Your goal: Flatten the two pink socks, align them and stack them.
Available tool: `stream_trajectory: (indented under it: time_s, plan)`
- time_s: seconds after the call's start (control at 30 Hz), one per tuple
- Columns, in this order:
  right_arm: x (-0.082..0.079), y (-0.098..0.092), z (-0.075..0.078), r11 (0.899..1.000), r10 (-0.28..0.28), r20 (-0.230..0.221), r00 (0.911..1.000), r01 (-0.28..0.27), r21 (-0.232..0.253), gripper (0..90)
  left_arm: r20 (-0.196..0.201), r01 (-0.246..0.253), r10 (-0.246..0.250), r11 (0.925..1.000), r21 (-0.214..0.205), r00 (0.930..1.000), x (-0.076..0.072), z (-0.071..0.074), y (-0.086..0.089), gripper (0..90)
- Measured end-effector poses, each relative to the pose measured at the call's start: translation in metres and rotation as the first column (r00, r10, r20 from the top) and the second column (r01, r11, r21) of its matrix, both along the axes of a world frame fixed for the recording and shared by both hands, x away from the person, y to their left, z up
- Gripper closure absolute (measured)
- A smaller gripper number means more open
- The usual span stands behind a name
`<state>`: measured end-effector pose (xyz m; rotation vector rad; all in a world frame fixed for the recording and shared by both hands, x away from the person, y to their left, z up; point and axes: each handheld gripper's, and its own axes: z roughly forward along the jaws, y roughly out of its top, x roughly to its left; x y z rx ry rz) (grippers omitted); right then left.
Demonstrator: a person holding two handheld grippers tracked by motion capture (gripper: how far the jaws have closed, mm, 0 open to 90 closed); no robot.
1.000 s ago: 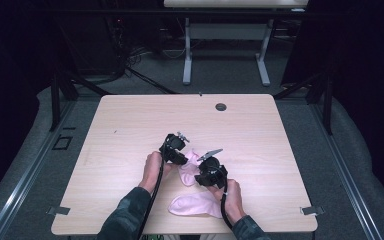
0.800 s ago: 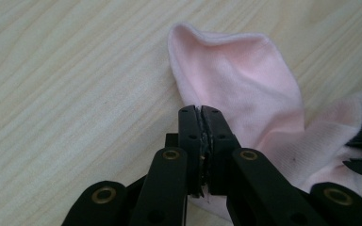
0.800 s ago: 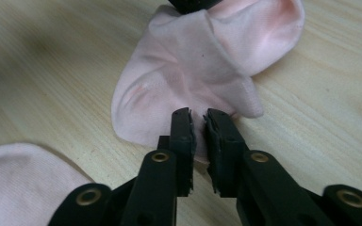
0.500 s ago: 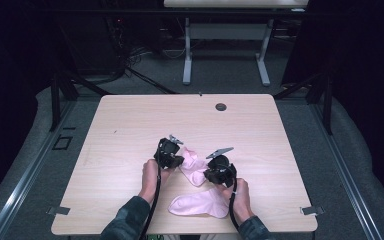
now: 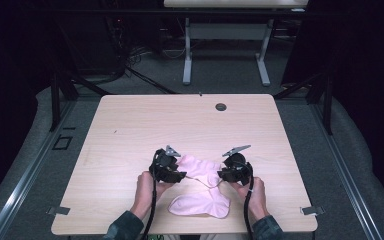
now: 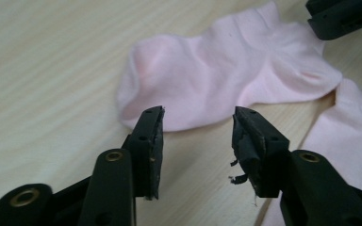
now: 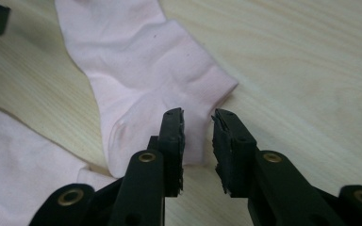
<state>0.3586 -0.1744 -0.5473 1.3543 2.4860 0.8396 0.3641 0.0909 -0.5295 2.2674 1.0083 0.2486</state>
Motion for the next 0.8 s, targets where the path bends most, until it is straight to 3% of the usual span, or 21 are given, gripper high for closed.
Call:
stream_trajectory:
  time_s: [0.13, 0.23, 0.37, 0.5, 0.57, 0.63, 0.7, 0.8]
  plan:
    - [0.002, -0.001, 0.005, 1.000, -0.013, 0.009, 0.9999, 0.013, 0.011, 63.7, 0.028, -0.044, 0.043, 0.9989, 0.019, 0.9987, 0.017, 0.005, 0.007, 45.5]
    - [0.005, 0.002, 0.002, 0.999, -0.033, -0.004, 0.9995, 0.033, 0.004, 61.4, 0.038, -0.002, 0.000, 0.9974, 0.071, 0.9993, 0.028, 0.001, 0.000, 49.5]
    - [0.006, 0.005, -0.004, 0.999, -0.043, -0.013, 0.9990, 0.043, -0.008, 60.8, 0.034, 0.061, -0.066, 0.9880, 0.142, 0.9972, 0.036, -0.007, -0.015, 54.0]
    - [0.006, 0.012, -0.008, 0.999, -0.042, -0.009, 0.9991, 0.042, -0.009, 65.7, 0.034, 0.071, -0.079, 0.9777, 0.198, 0.9963, 0.043, -0.015, -0.023, 61.8]
    - [0.006, 0.012, -0.007, 0.999, -0.039, -0.020, 0.9991, 0.038, -0.029, 71.6, 0.039, 0.075, -0.086, 0.9688, 0.236, 0.9955, 0.044, -0.019, -0.025, 67.9]
    - [0.006, 0.013, -0.009, 0.999, -0.041, -0.027, 0.9988, 0.040, -0.016, 78.1, 0.043, 0.093, -0.107, 0.9616, 0.258, 0.9933, 0.045, -0.022, -0.025, 76.6]
    - [0.006, 0.013, -0.011, 0.999, -0.041, -0.033, 0.9986, 0.041, -0.010, 82.9, 0.036, 0.095, -0.107, 0.9635, 0.250, 0.9936, 0.045, -0.024, -0.024, 84.3]
    - [0.005, 0.013, -0.011, 0.999, -0.044, -0.026, 0.9987, 0.044, -0.001, 85.4, 0.021, 0.083, -0.089, 0.9748, 0.207, 0.9958, 0.045, -0.023, -0.018, 88.6]
